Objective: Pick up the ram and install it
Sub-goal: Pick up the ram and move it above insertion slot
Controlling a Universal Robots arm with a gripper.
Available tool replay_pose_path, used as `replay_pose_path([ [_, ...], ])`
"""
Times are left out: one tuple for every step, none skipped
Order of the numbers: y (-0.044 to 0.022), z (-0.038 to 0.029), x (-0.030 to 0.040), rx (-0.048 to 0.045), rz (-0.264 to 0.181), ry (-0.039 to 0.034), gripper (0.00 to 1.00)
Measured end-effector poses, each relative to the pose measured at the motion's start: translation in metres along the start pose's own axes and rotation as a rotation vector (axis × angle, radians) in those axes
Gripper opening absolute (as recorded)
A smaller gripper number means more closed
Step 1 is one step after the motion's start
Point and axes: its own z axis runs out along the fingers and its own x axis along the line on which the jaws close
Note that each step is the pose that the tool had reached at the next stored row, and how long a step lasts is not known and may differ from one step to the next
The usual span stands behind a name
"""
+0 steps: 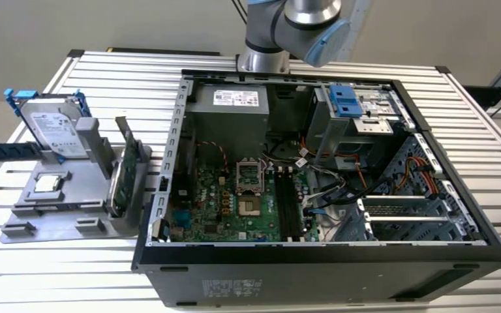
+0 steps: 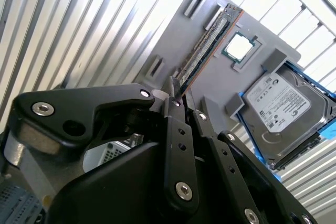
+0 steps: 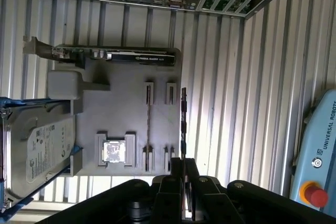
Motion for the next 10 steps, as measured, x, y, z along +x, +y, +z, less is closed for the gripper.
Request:
replay_pose_path([
  [-0.0001, -0.0007, 0.0000, -0.0001, 0.000, 0.0000, 0.00],
  [-0.0001, -0.0013, 0.0000, 0.0000, 0.000, 0.0000, 0.00],
  [-0.0002, -0.0020, -0.0001, -0.0001, 0.000, 0.0000, 0.00],
  [-0.0002, -0.0027, -0.0001, -0.0001, 0.000, 0.0000, 0.00],
  [-0.0002, -0.0034, -0.0002, -0.0002, 0.000, 0.0000, 0.00],
  [-0.0003, -0.0041, -0.0002, -0.0002, 0.000, 0.0000, 0.00],
  [-0.0003, -0.0048, -0.0003, -0.0002, 0.000, 0.0000, 0.00],
  [-0.0004, -0.0056, -0.0003, -0.0002, 0.000, 0.0000, 0.00],
  [-0.0004, -0.0063, -0.0003, -0.0002, 0.000, 0.0000, 0.00],
  [-0.0005, -0.0071, -0.0004, -0.0001, 0.000, -0.0001, 0.00],
])
